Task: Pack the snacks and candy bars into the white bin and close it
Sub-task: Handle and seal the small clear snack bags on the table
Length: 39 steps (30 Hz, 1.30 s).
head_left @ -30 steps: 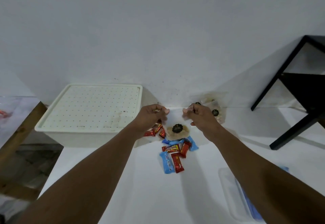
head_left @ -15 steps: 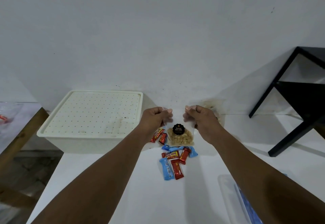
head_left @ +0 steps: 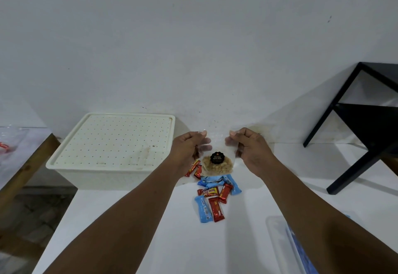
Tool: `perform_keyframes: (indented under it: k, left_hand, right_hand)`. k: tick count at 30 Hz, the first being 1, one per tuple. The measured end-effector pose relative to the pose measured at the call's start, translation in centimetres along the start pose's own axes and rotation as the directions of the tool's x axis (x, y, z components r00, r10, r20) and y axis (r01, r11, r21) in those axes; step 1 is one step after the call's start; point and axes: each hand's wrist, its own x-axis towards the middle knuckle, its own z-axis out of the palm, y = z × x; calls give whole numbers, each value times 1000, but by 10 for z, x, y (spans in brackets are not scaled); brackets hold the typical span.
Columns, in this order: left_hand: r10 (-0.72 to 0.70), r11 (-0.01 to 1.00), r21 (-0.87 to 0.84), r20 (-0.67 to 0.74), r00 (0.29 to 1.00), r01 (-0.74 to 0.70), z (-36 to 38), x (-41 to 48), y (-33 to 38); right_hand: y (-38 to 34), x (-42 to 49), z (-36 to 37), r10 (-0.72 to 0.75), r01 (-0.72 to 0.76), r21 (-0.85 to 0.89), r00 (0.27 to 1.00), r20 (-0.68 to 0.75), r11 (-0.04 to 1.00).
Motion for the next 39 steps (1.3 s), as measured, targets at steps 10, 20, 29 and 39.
perform_keyframes:
  k: [10, 20, 29, 39]
  left_hand:
    - [104, 962, 257, -48, 993, -89, -2, 1, 6]
    - [154, 900, 403, 59, 986, -165, -3, 0, 13]
    - [96, 868, 468, 175, 980, -168, 11, -7, 17]
    - [120, 845, 491, 215, 969, -213, 16, -5, 13]
  right_hand:
    - [-6, -5, 18, -92, 88, -293, 996, 0, 952]
    - [-8, -4, 13, -71, 70, -246, 997, 7, 967]
    - [-11, -11, 1, -126, 116, -311, 992, -12, 943]
    - [-7, -8, -3, -125, 123, -360, 992, 20, 925]
